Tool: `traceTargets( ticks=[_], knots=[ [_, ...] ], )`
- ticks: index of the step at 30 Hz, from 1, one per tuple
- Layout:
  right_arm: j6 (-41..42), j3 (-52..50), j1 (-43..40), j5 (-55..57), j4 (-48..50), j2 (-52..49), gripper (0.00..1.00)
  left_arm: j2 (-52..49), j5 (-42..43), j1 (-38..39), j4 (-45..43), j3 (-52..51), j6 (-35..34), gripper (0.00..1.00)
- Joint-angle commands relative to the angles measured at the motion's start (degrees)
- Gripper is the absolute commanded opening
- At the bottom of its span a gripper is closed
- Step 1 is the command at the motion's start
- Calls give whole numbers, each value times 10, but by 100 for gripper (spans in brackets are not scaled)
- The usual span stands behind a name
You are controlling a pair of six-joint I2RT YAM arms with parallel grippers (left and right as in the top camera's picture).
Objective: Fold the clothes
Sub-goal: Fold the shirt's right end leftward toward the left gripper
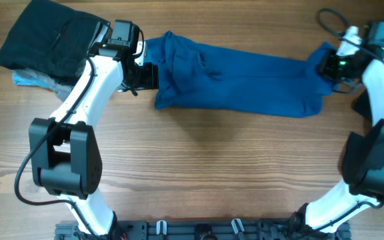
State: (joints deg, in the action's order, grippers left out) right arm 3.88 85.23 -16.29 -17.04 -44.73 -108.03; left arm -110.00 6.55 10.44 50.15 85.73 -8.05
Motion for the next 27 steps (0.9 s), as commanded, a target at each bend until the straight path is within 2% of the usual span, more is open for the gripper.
traceTargets(
  ticks=[1, 7, 9, 10, 11, 12, 17, 19, 20, 21, 22, 23, 24, 27],
  knots=[
    [8, 5, 45, 52, -8, 5, 12, 11, 7, -1, 1, 2, 1, 73],
    [9, 3, 95, 55, -14, -10, 13, 11, 7, -1, 0, 2, 1, 73],
    [40, 2, 108, 54, -12, -24, 15, 11, 7, -1, 0, 2, 1, 73],
    [48, 2, 113, 53, -12, -29, 22, 11, 7, -1, 0, 2, 1, 73],
    [51, 2, 119, 36, -14, -31, 48, 11, 7, -1, 1, 2, 1, 73],
    [39, 2, 122, 15, -14, -31, 55, 11, 7, -1, 1, 2, 1, 73],
    [34, 5, 95, 7, -14, 4, 68, 11, 7, -1, 3, 2, 1, 73],
    [42, 5, 73, 7, -25, 5, 70, 11, 7, -1, 3, 2, 1, 73],
    [42, 3, 62, 7, -29, 2, 67, 11, 7, -1, 3, 2, 1, 73],
    [44, -3, 49, 7, -28, 1, 54, 11, 7, -1, 3, 2, 1, 73],
    [57, -9, 35, 11, -27, -5, 21, 11, 7, -1, 3, 2, 1, 73],
    [57, -13, 27, 11, -25, -13, 9, 11, 7, -1, 3, 2, 1, 73],
    [57, -14, 23, 11, -29, -25, 4, 11, 7, -1, 3, 2, 1, 73],
    [51, -17, 32, -3, -41, -60, 4, 11, 7, -1, 3, 2, 1, 73]
  ],
)
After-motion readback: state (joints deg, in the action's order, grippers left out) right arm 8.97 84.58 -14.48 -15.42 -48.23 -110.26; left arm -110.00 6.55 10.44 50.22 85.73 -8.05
